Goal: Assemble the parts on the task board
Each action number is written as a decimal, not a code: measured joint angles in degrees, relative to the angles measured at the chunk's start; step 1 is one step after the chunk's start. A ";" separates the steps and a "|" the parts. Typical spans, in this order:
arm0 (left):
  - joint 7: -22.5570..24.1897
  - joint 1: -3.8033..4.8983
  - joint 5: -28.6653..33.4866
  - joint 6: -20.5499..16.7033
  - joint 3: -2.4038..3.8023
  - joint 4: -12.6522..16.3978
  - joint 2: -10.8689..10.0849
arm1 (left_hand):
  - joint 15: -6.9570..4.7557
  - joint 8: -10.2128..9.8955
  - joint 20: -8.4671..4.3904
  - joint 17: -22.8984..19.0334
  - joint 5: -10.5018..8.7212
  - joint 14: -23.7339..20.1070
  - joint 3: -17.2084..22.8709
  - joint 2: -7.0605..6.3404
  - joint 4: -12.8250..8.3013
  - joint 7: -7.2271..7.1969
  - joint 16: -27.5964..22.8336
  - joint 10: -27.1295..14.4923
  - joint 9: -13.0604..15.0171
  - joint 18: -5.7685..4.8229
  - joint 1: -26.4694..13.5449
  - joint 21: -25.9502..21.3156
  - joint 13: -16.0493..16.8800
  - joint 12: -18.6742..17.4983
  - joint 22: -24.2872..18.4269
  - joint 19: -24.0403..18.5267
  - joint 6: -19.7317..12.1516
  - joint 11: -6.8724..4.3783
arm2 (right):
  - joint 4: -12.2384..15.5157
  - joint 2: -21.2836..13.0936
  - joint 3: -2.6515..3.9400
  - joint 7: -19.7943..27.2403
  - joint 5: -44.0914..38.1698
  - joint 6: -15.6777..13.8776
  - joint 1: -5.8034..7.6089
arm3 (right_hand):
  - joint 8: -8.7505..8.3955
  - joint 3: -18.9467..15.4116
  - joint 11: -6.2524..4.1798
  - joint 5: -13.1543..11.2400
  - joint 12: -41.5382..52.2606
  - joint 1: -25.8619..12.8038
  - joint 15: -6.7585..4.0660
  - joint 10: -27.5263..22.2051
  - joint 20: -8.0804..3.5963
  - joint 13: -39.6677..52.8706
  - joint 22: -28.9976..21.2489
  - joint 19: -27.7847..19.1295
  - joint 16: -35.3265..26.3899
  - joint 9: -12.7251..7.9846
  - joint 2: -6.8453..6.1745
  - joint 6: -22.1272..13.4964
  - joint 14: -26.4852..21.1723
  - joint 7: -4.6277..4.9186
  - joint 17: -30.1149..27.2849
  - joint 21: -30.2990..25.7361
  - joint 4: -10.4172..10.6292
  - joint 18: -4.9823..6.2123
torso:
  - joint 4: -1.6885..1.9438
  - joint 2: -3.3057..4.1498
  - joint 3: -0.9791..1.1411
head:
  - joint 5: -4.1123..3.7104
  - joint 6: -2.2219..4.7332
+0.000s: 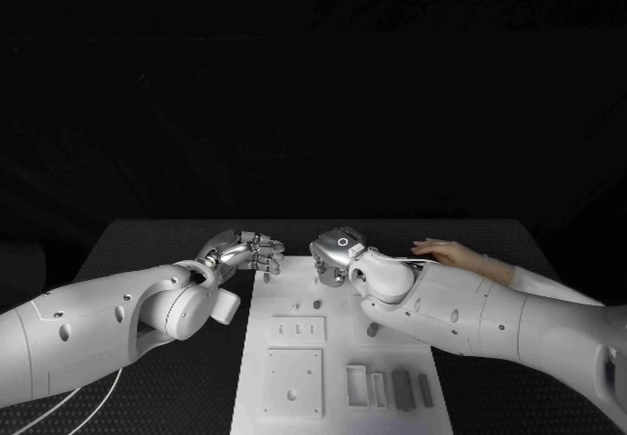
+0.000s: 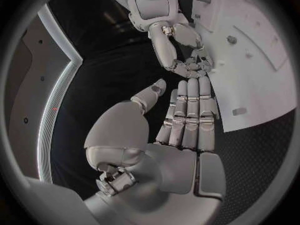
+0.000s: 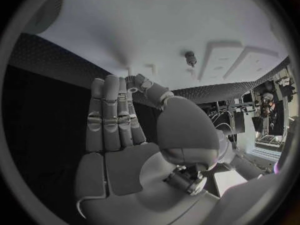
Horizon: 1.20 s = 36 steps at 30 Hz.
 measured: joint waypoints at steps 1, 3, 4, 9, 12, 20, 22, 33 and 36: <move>0.00 0.00 0.00 0.00 0.00 0.00 0.00 | 0.00 0.00 0.00 0.00 0.00 0.00 0.00 0.00 0.00 0.00 0.00 0.00 0.00 0.00 0.00 0.00 0.00 0.00 0.00 0.00 0.00 0.00 | -0.08 0.09 -0.01 0.01 -0.01 0.03 -0.03 | 0.00 0.00 0.00 0.00 0.00 0.00 0.00 0.00 0.00 0.00 0.00 0.00 0.00 0.00 0.00 0.00 0.00 0.00 0.00 0.00 0.00 0.00 | 0.00 0.00 0.01 | 0.02 0.00; 0.00 0.01 0.00 0.00 0.00 0.00 0.00 | 0.00 0.00 0.00 0.05 0.00 0.00 0.00 0.00 0.00 0.00 0.00 0.00 0.00 0.00 0.00 0.00 0.00 0.00 0.00 0.00 0.00 0.00 | -0.27 0.24 -0.02 0.05 -0.02 0.12 -0.09 | -0.08 0.00 0.00 0.00 0.00 0.00 0.00 0.00 0.00 0.00 0.00 0.00 0.00 0.00 0.00 0.02 0.00 -0.02 0.00 0.00 0.00 0.00 | 0.00 0.00 0.01 | 0.09 -0.02; 0.00 0.01 0.00 0.00 0.00 0.00 0.01 | 0.00 0.00 0.00 0.05 0.00 0.00 0.00 0.00 0.00 0.00 0.00 0.00 0.00 0.00 0.00 0.00 0.00 0.00 0.00 0.00 0.00 0.00 | -0.41 0.29 -0.03 0.08 -0.02 0.17 -0.13 | -0.17 0.00 0.00 0.00 0.00 0.00 0.00 0.00 0.00 0.00 0.00 0.00 0.00 0.00 0.00 0.07 0.00 -0.07 0.00 0.00 0.00 0.00 | 0.00 0.00 0.01 | 0.11 -0.04; -0.01 0.04 0.00 0.00 0.00 0.00 0.01 | 0.00 0.00 0.00 0.05 0.00 0.00 0.00 0.00 0.00 0.00 -0.22 0.00 0.00 -0.01 0.00 0.00 -0.01 0.00 0.00 0.00 0.00 0.00 | -1.00 0.46 -0.02 0.18 -0.02 0.23 -0.16 | -0.21 0.00 0.00 0.00 -0.01 0.00 0.01 0.00 0.00 0.00 -0.01 0.00 0.00 0.51 0.00 0.09 -0.01 -0.09 -0.01 0.00 0.00 -0.01 | -0.03 0.01 0.04 | 0.19 -0.12; -0.02 0.05 0.00 0.01 0.00 -0.07 0.12 | 0.00 0.00 0.00 0.11 0.00 0.00 0.00 0.00 0.00 0.00 -0.22 0.00 0.00 -0.01 0.00 0.00 -0.01 0.00 -0.01 0.00 0.00 0.00 | -1.32 0.81 0.00 0.23 -0.02 0.21 -0.20 | -0.04 0.00 0.00 -0.01 -0.01 0.00 0.01 0.00 0.00 0.00 -0.01 0.00 0.00 0.53 0.00 0.10 -0.01 -0.10 -0.01 0.00 0.00 -0.01 | -0.06 0.02 0.03 | 0.25 -0.14; -0.03 0.06 0.00 0.03 0.01 -0.09 0.26 | 0.00 0.00 0.00 0.16 0.00 0.00 0.00 0.00 0.00 0.00 -0.22 0.00 0.00 -0.01 0.00 0.00 0.04 0.00 0.02 0.00 0.00 0.00 | -2.03 1.17 0.03 0.36 -0.03 0.08 -0.28 | -0.03 0.00 0.00 -0.02 -0.02 -0.01 0.03 -0.01 0.00 0.00 -0.01 0.00 0.00 0.90 -0.01 0.10 -0.01 -0.11 -0.01 0.00 0.00 -0.02 | -0.05 0.02 0.02 | 0.31 -0.17; -0.03 0.06 0.00 0.03 0.01 -0.09 0.25 | 0.00 0.00 0.00 0.17 0.00 0.00 0.00 0.00 0.00 0.00 -0.22 0.00 0.00 -0.01 0.00 0.00 0.04 0.00 0.04 0.00 0.00 0.00 | -2.09 1.19 0.03 0.41 -0.03 0.06 -0.29 | -0.03 0.00 0.00 -0.02 -0.04 -0.01 0.08 -0.01 0.00 0.00 -0.01 -0.01 0.00 0.91 -0.01 0.11 -0.07 -0.12 0.00 0.00 0.00 -0.01 | -0.05 0.02 0.02 | 0.31 -0.17; -0.04 0.20 0.01 0.03 0.01 -0.12 0.32 | 0.00 0.00 0.00 0.22 0.00 0.00 0.00 0.00 0.00 0.00 -0.22 0.00 0.00 -0.01 0.00 0.00 0.08 0.00 0.04 0.00 0.00 0.00 | -2.93 1.83 -0.01 0.56 0.09 0.11 -0.38 | -0.05 0.17 0.00 -0.07 -0.26 -0.02 0.09 -0.01 0.01 0.21 -0.02 -0.01 0.00 0.91 -0.02 0.12 -0.08 -0.13 0.05 0.24 -0.17 -0.02 | -0.08 0.03 -0.02 | 0.38 -0.13; -0.05 0.22 0.01 0.03 0.02 -0.13 0.34 | 0.00 0.00 0.00 0.22 0.00 0.00 0.00 0.00 0.00 0.00 -0.22 0.00 0.00 -0.02 0.00 0.00 0.08 0.00 0.03 0.00 0.00 0.00 | -3.15 1.94 -0.02 0.67 0.20 0.18 -0.40 | -0.16 0.17 0.00 -0.07 -0.67 -0.02 -0.03 -0.01 0.01 0.21 -0.02 -0.01 0.00 0.88 -0.02 0.12 -0.23 -0.14 0.05 0.24 -0.18 -0.03 | -0.07 0.03 -0.02 | 0.35 -0.13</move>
